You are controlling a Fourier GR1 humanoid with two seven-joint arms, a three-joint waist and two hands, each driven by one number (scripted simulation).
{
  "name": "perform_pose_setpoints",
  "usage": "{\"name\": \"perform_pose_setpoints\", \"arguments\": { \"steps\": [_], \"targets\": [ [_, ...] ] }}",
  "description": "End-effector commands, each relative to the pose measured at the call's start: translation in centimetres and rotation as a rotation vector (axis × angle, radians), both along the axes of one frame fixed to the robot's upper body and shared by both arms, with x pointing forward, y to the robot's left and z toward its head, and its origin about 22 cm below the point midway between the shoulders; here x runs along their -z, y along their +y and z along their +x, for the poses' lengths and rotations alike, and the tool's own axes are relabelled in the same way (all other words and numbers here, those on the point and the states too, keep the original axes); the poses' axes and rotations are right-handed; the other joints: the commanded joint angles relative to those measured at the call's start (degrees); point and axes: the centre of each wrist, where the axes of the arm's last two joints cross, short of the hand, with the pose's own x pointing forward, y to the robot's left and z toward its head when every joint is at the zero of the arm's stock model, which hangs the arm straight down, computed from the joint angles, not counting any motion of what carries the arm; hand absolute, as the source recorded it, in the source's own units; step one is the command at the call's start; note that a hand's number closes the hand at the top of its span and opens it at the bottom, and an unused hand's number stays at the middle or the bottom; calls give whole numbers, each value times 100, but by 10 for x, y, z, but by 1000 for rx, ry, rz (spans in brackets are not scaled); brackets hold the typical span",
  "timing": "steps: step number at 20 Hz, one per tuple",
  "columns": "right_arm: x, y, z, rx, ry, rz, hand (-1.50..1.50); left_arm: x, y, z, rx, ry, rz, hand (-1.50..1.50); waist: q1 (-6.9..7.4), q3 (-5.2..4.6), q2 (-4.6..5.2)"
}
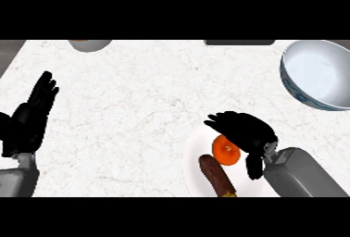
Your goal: Pick the squash from the plate and place it in the bowl
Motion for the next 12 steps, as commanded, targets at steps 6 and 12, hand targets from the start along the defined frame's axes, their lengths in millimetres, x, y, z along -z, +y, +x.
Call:
{"name": "perform_pose_setpoints", "arguments": {
  "steps": [6,12],
  "targets": [
    [40,15,-12,25,-27,21,-150,1,-6,-6,-4,-5,5,0,4,0,0],
    [46,30,21,29,31,-6,-150,0,1,-19,13,-15,17,0,50,1,3]
  ]
}}
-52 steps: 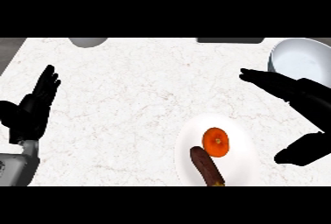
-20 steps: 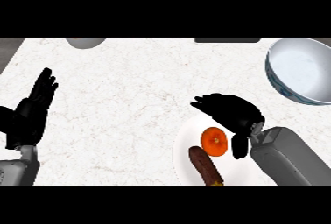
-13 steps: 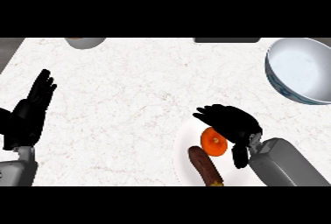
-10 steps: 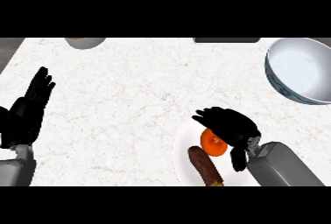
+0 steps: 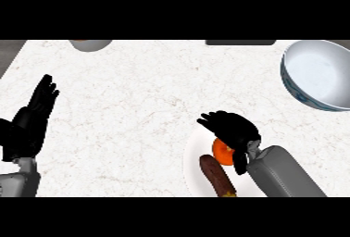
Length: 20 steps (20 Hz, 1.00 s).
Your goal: Pick the squash from the plate and place it in the bowl
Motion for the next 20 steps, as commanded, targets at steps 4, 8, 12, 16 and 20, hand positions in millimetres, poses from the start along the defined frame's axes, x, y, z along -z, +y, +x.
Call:
{"name": "perform_pose_setpoints", "arguments": {
  "steps": [4,8,12,16,20],
  "targets": [
    [25,-17,7,-74,67,6,150,3,6,10,1,-8,-11,0,-8,1,7],
    [31,3,6,-80,64,70,150,-13,-2,23,-1,11,-3,0,-21,1,6],
    [35,14,14,-92,51,69,150,6,-4,4,2,-1,6,0,11,1,4],
    [40,16,22,-35,-46,115,150,-9,10,-7,-2,10,-20,0,35,2,2],
    [13,-29,10,103,-133,125,150,3,-4,-13,-19,5,10,0,-37,1,-19]
  ]
}}
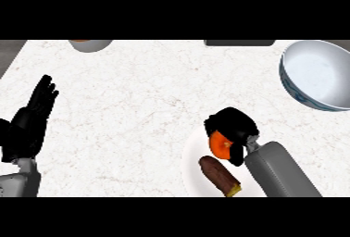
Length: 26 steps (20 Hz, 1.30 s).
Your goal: Pick the squash from the plate and place it in the bowl
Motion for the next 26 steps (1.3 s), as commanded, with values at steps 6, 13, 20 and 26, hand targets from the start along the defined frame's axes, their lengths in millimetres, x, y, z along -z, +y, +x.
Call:
{"name": "perform_pose_setpoints", "arguments": {
  "steps": [6,13,20,26],
  "targets": [
    [-54,-91,6,203,-156,67,150,3,13,-5,-22,-6,9,0,-49,13,15],
    [-133,-105,-30,289,-475,192,150,-1,17,1,-32,10,6,0,-193,9,-24],
    [-196,-128,-53,446,-616,446,150,3,6,6,-21,-2,-2,0,-117,11,8],
    [-224,-156,-29,554,-609,469,150,1,17,-1,0,8,-1,0,16,14,29]
  ]
}}
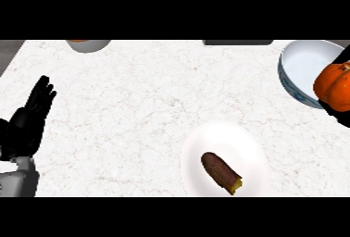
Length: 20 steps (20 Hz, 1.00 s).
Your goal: Pick the squash from the plate and place it in the bowl
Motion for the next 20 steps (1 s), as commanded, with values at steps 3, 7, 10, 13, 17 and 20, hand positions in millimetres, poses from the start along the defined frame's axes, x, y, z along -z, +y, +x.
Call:
{"name": "perform_pose_setpoints", "arguments": {
  "steps": [3,7,10,13,17,20],
  "targets": [
    [-13,-44,29,48,15,96,150,-16,-16,-3,11,-8,11,0,92,5,22],
    [11,-56,53,36,48,133,150,-10,-24,8,21,-1,-14,0,80,4,28],
    [43,-79,72,50,36,151,150,-3,-10,-7,27,8,-7,0,164,8,48],
    [41,-64,107,45,37,145,150,-16,-4,20,34,9,-4,0,166,5,64],
    [56,-80,126,37,66,126,150,-1,-29,16,39,-24,6,0,215,8,82],
    [59,-111,127,70,32,183,150,-11,-18,8,44,-10,10,0,272,12,91]
  ]
}}
